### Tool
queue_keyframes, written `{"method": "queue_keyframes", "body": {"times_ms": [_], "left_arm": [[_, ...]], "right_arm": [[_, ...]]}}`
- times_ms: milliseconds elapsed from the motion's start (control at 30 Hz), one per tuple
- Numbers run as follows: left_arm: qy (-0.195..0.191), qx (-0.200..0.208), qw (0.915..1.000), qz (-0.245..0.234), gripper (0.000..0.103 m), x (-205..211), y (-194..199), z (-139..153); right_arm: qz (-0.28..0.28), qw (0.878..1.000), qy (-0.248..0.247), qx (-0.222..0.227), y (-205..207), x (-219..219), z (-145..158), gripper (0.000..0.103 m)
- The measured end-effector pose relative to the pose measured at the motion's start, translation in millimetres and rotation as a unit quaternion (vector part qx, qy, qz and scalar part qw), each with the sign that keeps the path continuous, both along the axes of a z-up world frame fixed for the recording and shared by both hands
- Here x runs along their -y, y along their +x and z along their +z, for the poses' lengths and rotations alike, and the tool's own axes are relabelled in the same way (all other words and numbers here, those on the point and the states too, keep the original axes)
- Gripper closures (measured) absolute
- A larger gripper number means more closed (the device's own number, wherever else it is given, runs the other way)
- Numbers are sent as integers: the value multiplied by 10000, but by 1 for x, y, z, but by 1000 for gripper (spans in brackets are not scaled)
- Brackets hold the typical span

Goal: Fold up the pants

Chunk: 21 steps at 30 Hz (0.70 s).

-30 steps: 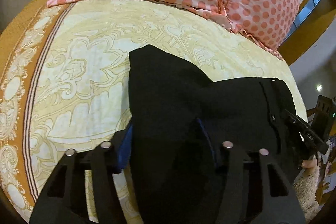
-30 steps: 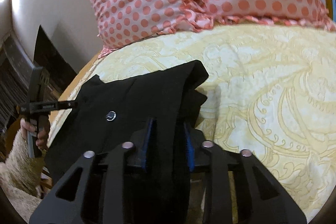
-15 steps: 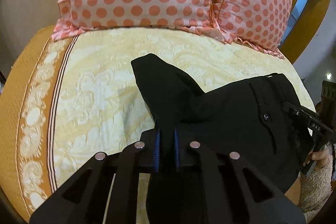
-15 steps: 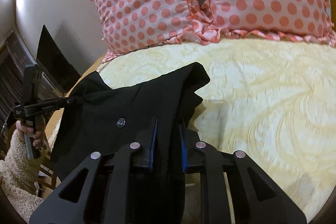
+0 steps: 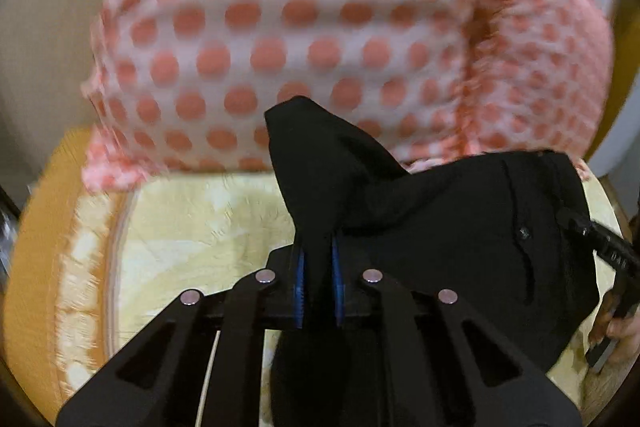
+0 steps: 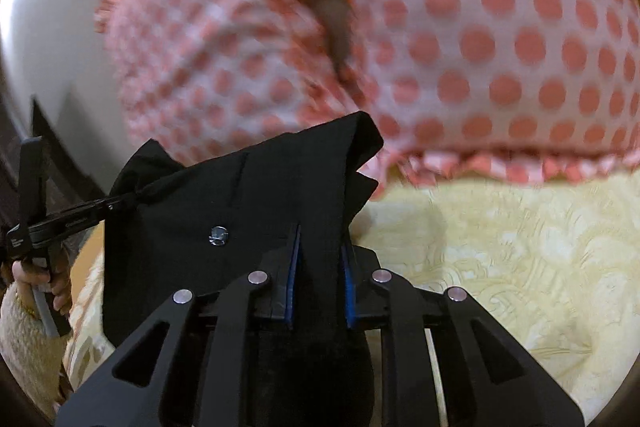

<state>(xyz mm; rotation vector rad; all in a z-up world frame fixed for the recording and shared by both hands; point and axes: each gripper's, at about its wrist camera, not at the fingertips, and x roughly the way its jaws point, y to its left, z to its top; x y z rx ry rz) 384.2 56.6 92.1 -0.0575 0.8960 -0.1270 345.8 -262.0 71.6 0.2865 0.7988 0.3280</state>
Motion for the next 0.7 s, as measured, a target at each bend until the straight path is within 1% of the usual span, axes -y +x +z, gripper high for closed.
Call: {"method": "queue_keyframes", "body": {"times_ms": [33,67,100,133,167,233,267,300,367,400,433,467,500,533,567,633,700], "left_arm": [[-27,-169,9998,69,92,-1,8,-14],[24,-244,9996,108,91,-1,12,-23],[128,-279,9994,154,86,0,16,-34],[231,-267,9992,209,80,1,17,-41],[311,-237,9989,245,78,2,17,-44],[381,-133,9988,273,75,3,13,-40],[423,-24,9986,326,74,1,8,-33],[492,148,9978,407,73,0,1,-24],[555,518,9959,496,59,-2,-20,-7],[448,677,9956,462,49,-1,-36,3],[264,730,9963,357,41,0,-47,8],[62,727,9971,218,38,4,-60,11],[-162,642,9978,11,36,12,-73,11],[-284,547,9980,-160,35,20,-84,9],[-324,460,9979,-309,35,27,-91,6],[-200,289,9978,-555,29,45,-101,-5],[-69,91,9978,-660,28,56,-102,-18]], "right_arm": [[-46,9998,-92,-198,7,-2,-11,85],[-72,9994,-182,-289,10,-4,-18,84],[-97,9990,-310,-305,12,-7,-24,82],[-133,9987,-420,-251,12,-9,-24,79],[-151,9984,-487,-243,12,-11,-23,77],[-171,9973,-664,-244,9,-12,-19,71],[-231,9965,-762,-237,6,-11,-16,66],[-340,9954,-876,-161,0,-9,-9,65],[-535,9931,-1032,170,-22,-4,6,65],[-504,9921,-1073,405,-37,-6,16,59],[-400,9917,-1099,534,-47,-8,22,54],[-248,9913,-1136,622,-58,-16,26,44],[-62,9900,-1227,686,-71,-26,28,38],[124,9877,-1383,713,-82,-38,27,38],[238,9859,-1492,717,-87,-46,25,38],[470,9823,-1719,569,-95,-64,17,38],[589,9815,-1796,322,-91,-75,6,38]]}}
